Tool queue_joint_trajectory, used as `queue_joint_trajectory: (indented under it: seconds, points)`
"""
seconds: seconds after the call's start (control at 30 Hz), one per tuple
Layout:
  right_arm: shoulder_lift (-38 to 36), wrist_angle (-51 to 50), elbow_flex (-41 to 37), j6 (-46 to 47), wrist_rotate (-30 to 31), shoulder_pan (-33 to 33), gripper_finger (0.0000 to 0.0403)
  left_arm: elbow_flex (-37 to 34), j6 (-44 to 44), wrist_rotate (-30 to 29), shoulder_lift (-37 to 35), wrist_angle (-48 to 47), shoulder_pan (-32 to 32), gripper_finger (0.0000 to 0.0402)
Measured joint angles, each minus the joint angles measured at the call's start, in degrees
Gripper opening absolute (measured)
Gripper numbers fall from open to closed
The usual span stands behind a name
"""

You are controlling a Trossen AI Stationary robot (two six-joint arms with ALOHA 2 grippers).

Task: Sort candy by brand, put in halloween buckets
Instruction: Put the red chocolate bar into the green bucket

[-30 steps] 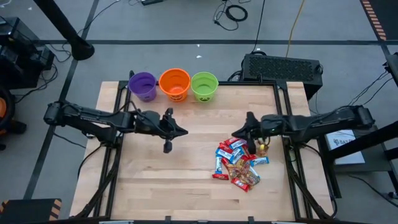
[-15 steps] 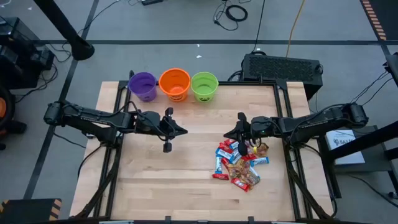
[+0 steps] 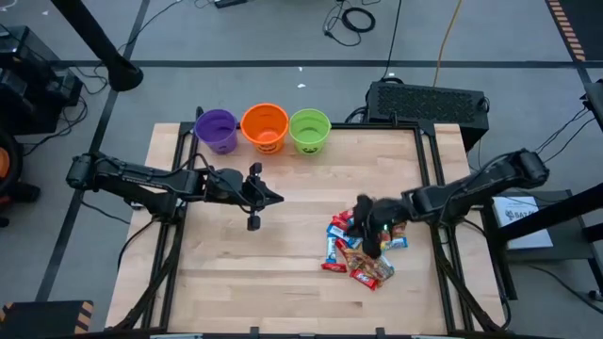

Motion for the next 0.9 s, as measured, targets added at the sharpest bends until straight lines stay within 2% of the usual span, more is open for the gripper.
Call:
queue_joint_trajectory:
  seconds: [0.1, 0.2, 0.43, 0.57, 0.77, 0.9]
  points:
    - [2.29, -4.73, 1.92, 5.76, 0.19, 5.16, 0.0051, 0.00, -0.01, 0.00, 0.00, -0.37, 0.00, 0.0025]
    - [5.31, -5.02, 3.09, 10.20, 2.01, 9.06, 0.0080, 0.00, -0.03, 0.00, 0.00, -0.74, 0.00, 0.0025]
    - [14.67, -4.18, 3.52, 16.01, 3.49, 13.33, 0.0128, 0.00, -0.01, 0.00, 0.00, -0.71, 0.00, 0.0025]
    - [18.96, -0.89, 3.48, 16.92, 3.46, 14.05, 0.0135, 0.00, -0.01, 0.00, 0.00, -0.69, 0.00, 0.0025]
    - [21.52, 1.99, 3.52, 17.78, 3.67, 14.33, 0.0129, 0.00, 0.03, -0.11, 0.00, -0.68, 0.00, 0.0025]
    - [23.28, 1.92, 3.50, 17.91, 6.61, 14.31, 0.0126, 0.00, 0.26, -0.80, 0.00, -0.64, 0.00, 0.0025]
